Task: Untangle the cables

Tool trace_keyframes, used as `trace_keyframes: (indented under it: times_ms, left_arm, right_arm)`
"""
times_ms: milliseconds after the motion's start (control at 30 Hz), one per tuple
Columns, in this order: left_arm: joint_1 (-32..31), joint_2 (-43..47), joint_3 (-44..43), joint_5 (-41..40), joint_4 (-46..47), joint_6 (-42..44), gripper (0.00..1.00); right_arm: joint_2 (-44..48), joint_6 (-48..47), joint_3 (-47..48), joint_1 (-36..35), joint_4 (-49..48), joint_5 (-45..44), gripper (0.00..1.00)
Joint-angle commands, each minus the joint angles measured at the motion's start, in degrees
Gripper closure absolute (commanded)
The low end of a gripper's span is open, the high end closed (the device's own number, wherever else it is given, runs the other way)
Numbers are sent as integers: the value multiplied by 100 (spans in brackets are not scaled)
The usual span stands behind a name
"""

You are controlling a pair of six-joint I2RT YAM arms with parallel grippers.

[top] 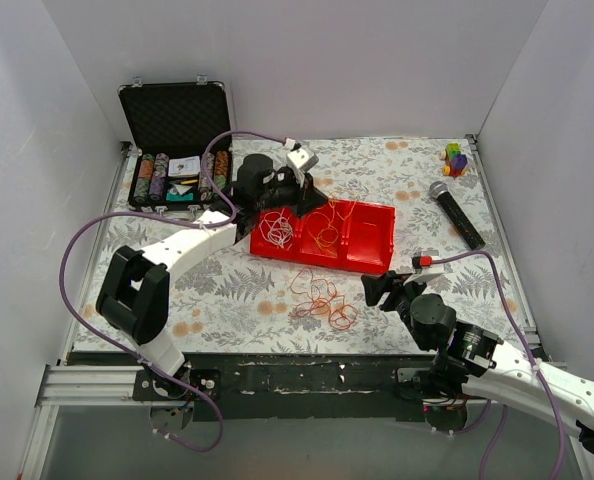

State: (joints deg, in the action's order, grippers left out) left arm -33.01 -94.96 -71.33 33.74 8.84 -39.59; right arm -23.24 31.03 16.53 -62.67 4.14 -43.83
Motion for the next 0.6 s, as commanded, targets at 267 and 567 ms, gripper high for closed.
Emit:
trace_keyframes:
  times_ms: [267, 567]
  left_arm:
    - [-354, -171, 524, -2687, -418, 1665, 100]
    - [-732, -945, -144, -2355, -849, 2043, 100]
  right_arm:
    - [-22, -62, 210, 1, -335, -275, 29]
    - [-75, -105, 263, 10, -353, -275, 29]
